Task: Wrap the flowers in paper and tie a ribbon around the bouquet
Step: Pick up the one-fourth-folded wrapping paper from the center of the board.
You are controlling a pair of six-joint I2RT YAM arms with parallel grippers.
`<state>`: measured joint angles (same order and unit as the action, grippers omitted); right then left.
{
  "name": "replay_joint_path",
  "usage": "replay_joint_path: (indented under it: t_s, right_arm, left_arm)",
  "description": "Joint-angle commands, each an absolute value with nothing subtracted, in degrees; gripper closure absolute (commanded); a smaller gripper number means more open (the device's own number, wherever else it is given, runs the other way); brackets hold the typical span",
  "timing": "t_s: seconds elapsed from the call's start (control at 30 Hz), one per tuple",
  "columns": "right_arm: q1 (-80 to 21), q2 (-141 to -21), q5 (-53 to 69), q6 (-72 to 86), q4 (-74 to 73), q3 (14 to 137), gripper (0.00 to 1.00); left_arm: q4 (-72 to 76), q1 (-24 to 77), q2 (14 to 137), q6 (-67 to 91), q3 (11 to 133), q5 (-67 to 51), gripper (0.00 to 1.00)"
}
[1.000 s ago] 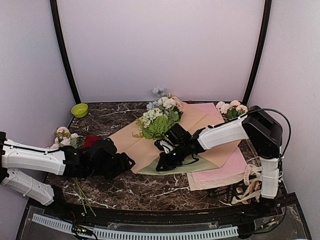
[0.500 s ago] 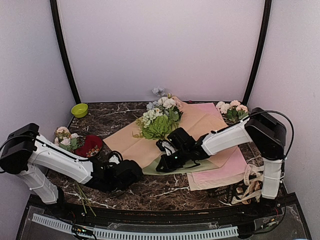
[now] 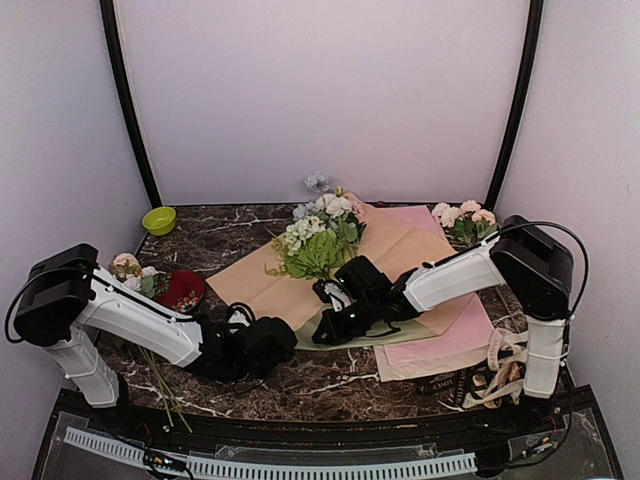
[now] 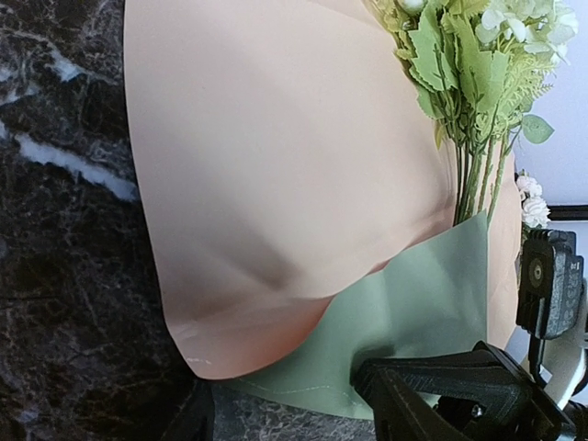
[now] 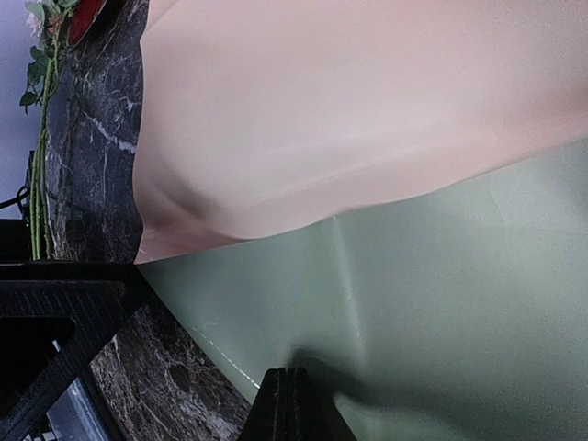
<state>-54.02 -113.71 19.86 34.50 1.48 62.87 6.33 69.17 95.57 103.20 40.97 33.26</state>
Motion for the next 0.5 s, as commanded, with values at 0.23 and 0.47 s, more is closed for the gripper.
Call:
replay_joint_path:
  t_s: [0.23, 0.47]
  right_arm:
    - [-54.4, -113.8, 17.2, 34.3, -3.1, 61.0, 1.0]
    - [-54.3, -113.5, 17.2, 34.5, -3.3, 61.0, 1.0]
  left_arm:
    - [11.0, 68.0, 99.7, 101.6, 39.6, 32.2, 0.46]
    - [8.4, 68.0, 99.6, 98.6, 41.3, 35.9, 0.59]
